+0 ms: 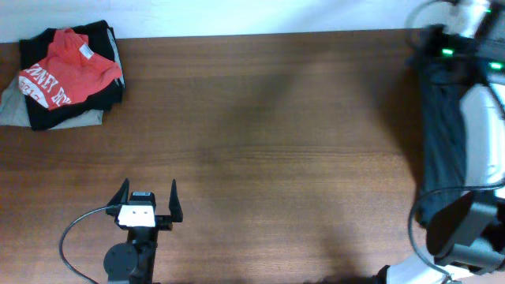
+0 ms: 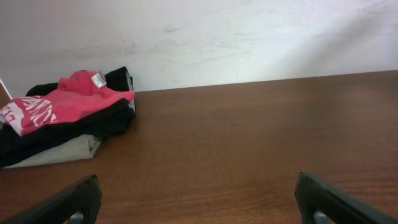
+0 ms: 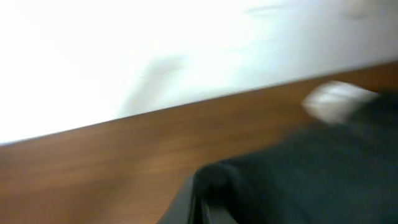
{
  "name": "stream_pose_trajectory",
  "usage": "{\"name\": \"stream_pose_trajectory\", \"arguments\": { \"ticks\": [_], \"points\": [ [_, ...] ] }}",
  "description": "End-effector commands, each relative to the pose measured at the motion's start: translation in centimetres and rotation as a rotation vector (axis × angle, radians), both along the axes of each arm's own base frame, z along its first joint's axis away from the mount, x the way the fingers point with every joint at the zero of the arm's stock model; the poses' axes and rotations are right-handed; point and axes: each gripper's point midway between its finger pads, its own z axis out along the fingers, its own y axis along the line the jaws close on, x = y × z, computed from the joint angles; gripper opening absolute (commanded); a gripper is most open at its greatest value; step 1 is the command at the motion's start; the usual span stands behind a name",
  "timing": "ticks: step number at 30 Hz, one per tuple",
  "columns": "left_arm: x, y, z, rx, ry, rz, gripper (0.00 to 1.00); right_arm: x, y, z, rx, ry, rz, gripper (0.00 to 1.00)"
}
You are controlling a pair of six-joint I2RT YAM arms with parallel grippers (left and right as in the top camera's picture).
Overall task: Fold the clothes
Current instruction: 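Drag the dark green shirt with the right gripper onto the table center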
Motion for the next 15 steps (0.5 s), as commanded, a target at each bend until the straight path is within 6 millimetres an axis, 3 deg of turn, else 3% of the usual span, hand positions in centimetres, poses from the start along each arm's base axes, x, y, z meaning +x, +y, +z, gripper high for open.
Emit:
{"name": "stream_pose_trajectory", "arguments": {
  "ticks": [1, 4, 7, 9, 11, 12, 13, 14, 15],
  "points": [
    [0.0, 0.2, -0.3, 0.002, 0.003, 0.011, 0.99, -0.4, 12.0, 2.1, 0.068, -0.031, 0.237, 0.04],
    [0.0, 0.2, -0.3, 0.002, 0.003, 0.011, 0.99, -2.1, 22.6, 1.6, 0.067, -0.022, 0.437, 0.04],
    [0.0, 0.2, -0.3, 0.002, 0.003, 0.011, 0.99, -5.4, 33.2, 0.0, 0.086, 0.014, 0.618, 0.04],
    [0.0, 0.2, -0.3, 0.002, 0.003, 0.011, 0.99, -7.4, 37.8, -1.9, 0.058, 0.042, 0.687, 0.04],
    [0.0, 0.2, -0.3, 0.002, 0.003, 0.011, 0.99, -9.2, 40.8, -3.2, 0.032, 0.065, 0.733, 0.04],
    [0.0, 0.2, -0.3, 0.002, 0.003, 0.011, 0.99, -9.7, 41.5, -3.3, 0.016, 0.065, 0.733, 0.11],
    [0.0, 0.2, -0.3, 0.002, 0.003, 0.011, 0.99, -9.9, 41.8, -3.3, -0.008, 0.055, 0.721, 0.31],
    [0.0, 0.2, -0.3, 0.002, 0.003, 0.011, 0.99, -9.9, 41.6, -2.8, -0.013, 0.044, 0.712, 0.66],
    [0.0, 0.2, -0.3, 0.002, 0.003, 0.011, 0.99, -9.8, 41.1, -2.2, -0.014, 0.037, 0.699, 0.73]
  ]
}}
